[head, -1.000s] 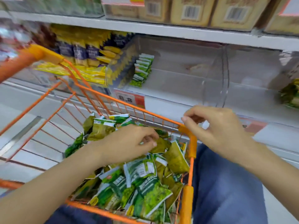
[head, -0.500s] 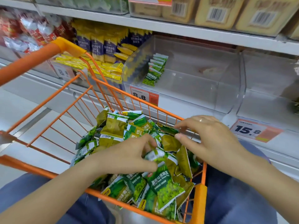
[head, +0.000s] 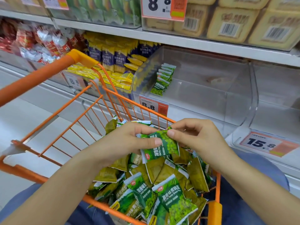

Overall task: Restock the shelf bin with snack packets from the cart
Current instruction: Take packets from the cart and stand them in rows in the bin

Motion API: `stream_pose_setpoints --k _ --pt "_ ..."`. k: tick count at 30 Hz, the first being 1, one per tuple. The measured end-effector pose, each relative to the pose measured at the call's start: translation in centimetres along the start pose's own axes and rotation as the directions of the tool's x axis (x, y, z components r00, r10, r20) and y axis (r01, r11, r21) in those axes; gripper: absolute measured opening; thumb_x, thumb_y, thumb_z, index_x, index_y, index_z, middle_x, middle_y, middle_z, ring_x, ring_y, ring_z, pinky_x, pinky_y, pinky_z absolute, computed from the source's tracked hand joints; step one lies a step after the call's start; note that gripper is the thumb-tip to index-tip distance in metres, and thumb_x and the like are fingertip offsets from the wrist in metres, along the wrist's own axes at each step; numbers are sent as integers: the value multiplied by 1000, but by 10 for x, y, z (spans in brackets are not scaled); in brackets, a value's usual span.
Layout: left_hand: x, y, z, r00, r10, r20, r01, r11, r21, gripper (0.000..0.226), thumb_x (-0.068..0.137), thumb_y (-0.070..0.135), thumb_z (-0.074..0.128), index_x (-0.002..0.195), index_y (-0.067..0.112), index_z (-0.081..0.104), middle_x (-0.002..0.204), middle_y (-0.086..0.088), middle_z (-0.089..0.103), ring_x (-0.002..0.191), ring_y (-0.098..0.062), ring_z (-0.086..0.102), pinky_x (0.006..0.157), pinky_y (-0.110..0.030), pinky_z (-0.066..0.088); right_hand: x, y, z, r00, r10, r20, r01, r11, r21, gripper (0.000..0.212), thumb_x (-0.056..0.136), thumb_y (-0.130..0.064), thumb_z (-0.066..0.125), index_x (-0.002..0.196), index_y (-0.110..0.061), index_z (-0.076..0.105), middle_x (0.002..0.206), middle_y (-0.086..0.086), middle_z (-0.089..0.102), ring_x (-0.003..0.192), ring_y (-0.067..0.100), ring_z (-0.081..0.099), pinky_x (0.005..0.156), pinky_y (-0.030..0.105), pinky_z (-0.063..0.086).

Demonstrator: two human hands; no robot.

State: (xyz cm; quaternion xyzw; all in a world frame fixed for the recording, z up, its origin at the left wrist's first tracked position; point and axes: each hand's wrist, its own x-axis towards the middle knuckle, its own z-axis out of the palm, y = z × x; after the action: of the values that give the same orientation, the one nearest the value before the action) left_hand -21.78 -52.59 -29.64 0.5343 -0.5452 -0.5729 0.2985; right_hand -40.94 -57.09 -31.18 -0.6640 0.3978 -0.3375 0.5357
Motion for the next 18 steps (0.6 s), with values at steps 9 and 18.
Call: stream_pose_setpoints --k 9,18 --pt "20 3 0 984 13 -178 -92 891 -444 49 73 20 66 119 5 60 109 -6 72 95 -15 70 73 -27 59 20 -5 1 958 262 -116 -162 831 533 19 64 -28 69 74 -12 71 81 10 70 67 18 63 59 26 54" --pt "60 16 -23 836 68 -544 -316 871 -376 35 80 15 71 113 15 60 74 8 73 68 -6 67 63 -23 54 54 -6 -9 964 184 -190 -99 917 387 10 71 -12 73 78 -9 68 64 3 65 54 9 60 55 17 53"
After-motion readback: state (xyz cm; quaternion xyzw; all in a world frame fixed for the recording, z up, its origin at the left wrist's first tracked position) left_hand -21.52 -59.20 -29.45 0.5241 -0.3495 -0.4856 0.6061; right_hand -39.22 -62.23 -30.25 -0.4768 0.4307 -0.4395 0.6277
